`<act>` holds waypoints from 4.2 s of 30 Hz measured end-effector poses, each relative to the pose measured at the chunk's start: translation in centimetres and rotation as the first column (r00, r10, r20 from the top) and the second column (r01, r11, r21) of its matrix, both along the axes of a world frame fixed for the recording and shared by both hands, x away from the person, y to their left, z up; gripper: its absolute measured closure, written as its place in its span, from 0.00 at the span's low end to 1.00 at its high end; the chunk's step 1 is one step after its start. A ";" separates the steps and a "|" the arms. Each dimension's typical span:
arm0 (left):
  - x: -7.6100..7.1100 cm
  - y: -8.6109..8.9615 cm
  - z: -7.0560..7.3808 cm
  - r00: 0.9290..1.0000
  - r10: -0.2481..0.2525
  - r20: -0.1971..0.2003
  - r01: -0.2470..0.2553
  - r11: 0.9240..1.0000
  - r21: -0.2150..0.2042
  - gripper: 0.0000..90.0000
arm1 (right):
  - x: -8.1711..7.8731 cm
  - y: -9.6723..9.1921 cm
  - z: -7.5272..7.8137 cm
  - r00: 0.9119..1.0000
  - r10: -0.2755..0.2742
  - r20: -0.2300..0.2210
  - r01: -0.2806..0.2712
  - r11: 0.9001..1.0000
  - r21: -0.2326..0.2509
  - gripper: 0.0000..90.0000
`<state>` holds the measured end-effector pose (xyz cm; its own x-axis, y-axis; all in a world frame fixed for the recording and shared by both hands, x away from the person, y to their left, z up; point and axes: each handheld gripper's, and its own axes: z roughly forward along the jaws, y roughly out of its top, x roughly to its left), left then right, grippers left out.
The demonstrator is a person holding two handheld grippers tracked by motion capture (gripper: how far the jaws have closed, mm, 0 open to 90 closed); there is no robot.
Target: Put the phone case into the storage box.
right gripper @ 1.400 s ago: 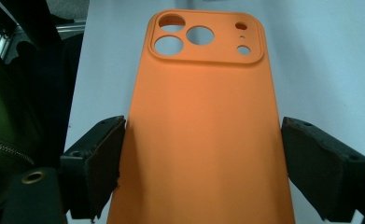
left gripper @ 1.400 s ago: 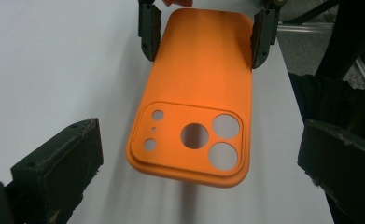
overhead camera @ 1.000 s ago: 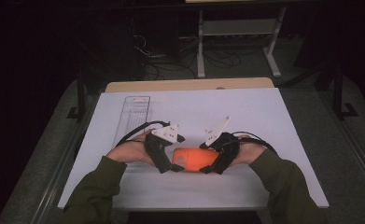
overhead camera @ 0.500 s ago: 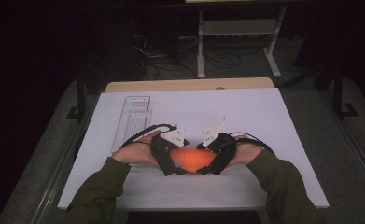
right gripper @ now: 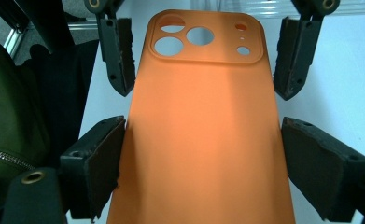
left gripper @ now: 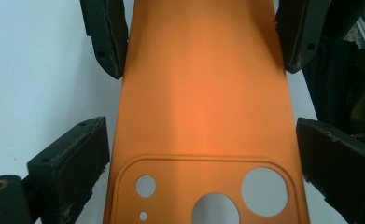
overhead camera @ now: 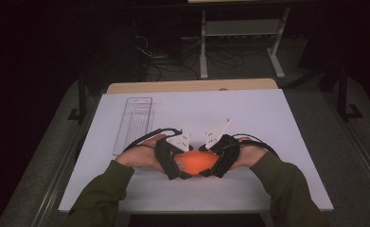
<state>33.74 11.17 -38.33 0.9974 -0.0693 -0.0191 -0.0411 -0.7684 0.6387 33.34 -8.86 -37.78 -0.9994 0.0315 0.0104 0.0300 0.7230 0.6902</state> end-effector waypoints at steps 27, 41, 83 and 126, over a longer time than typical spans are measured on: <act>-0.2 -0.6 -0.5 1.000 -0.022 -0.006 0.022 0.999 0.024 0.13 | -0.1 0.2 -0.1 1.000 0.009 -0.005 -0.009 1.000 0.001 0.17; -0.1 -0.6 -0.4 0.999 -0.036 0.008 0.035 0.998 0.046 0.16 | -0.1 0.3 -0.1 1.000 0.010 -0.008 -0.010 1.000 -0.001 0.17; -0.2 -0.8 -0.3 0.999 -0.032 0.027 0.030 0.997 0.069 0.17 | 0.0 0.2 -0.5 1.000 0.015 -0.011 -0.015 1.000 -0.001 0.15; -0.1 0.4 0.1 1.000 0.001 0.028 -0.003 0.999 0.051 0.17 | -0.2 -1.5 0.2 0.999 -0.031 -0.025 0.031 1.000 0.003 0.11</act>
<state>33.68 11.55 -38.18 0.9977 -0.0669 0.0055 -0.0569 -0.7999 0.5974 33.12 -10.40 -37.56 -0.9974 0.0621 0.0355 0.0694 0.7194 0.6911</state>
